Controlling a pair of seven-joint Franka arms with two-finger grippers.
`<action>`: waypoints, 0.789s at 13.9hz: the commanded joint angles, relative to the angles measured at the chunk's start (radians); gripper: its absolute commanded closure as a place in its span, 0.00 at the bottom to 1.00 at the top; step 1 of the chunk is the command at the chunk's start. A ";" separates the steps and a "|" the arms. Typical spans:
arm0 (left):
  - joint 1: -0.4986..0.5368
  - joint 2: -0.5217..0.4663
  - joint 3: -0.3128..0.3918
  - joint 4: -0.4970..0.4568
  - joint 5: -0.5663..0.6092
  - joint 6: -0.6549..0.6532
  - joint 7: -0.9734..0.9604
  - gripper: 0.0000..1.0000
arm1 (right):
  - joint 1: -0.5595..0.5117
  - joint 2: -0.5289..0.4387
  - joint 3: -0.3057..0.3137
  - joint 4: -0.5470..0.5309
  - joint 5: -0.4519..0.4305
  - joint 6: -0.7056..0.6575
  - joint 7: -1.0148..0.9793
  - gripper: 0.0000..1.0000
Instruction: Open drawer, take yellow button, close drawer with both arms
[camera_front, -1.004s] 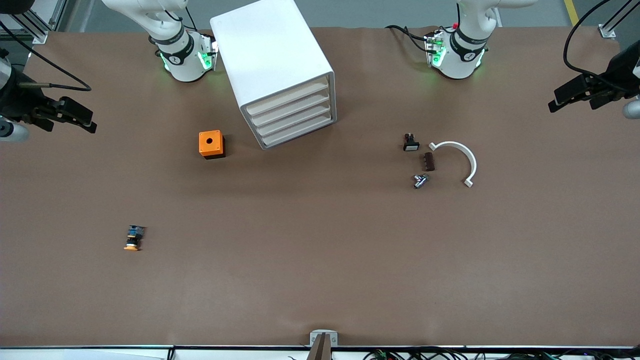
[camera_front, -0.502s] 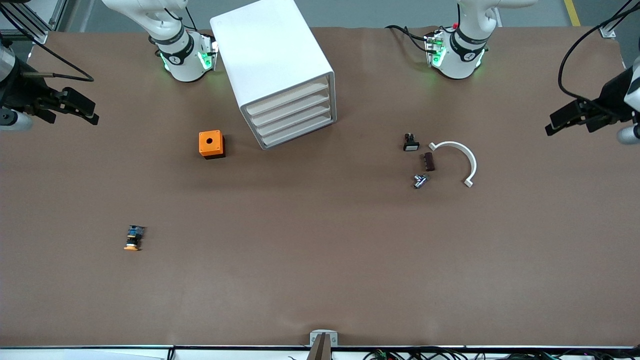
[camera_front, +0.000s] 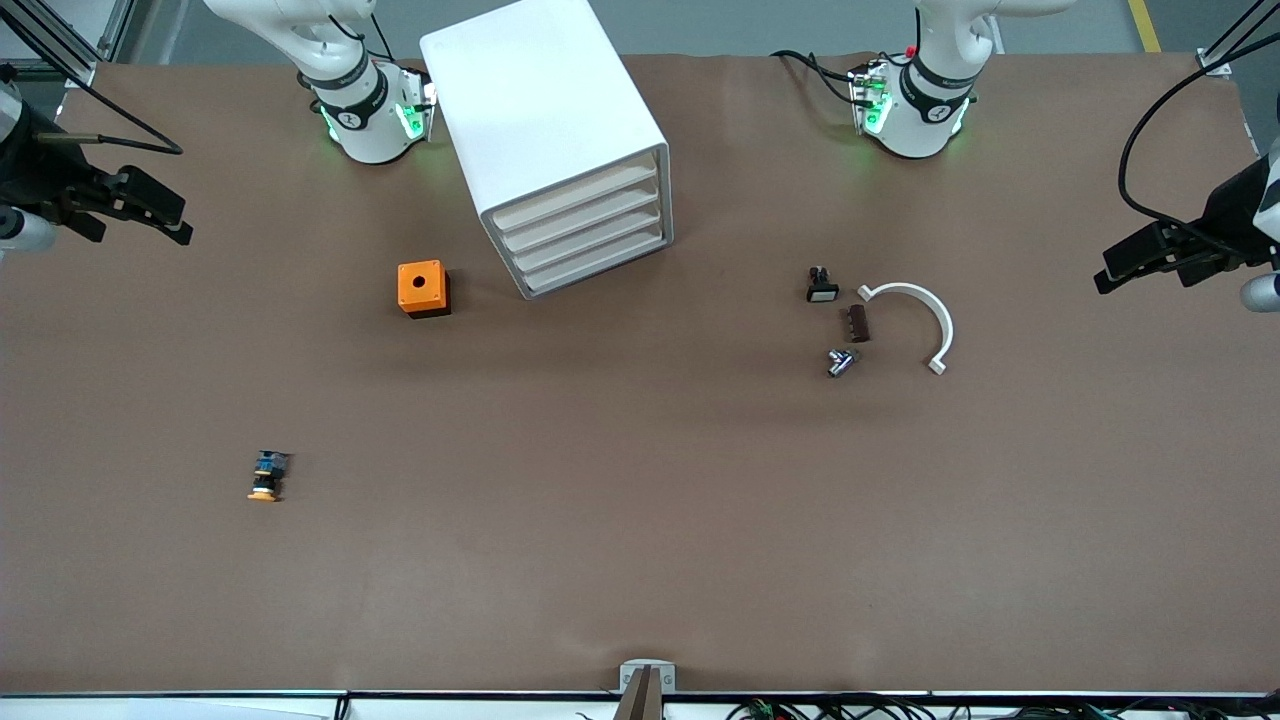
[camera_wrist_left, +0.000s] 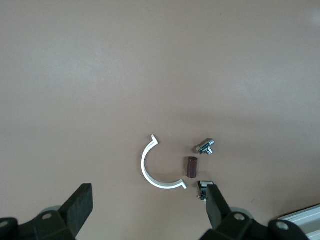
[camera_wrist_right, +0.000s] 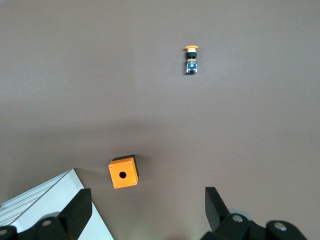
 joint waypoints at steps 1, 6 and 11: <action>-0.007 -0.019 -0.009 0.007 0.024 -0.013 0.015 0.00 | -0.004 -0.025 0.002 -0.027 0.005 0.023 -0.008 0.00; -0.005 -0.044 -0.038 0.005 0.024 -0.032 0.009 0.00 | -0.006 -0.027 0.002 -0.027 0.005 0.049 -0.105 0.00; -0.007 -0.039 -0.052 0.016 0.027 -0.040 0.009 0.00 | -0.007 -0.027 0.000 -0.032 0.005 0.069 -0.115 0.00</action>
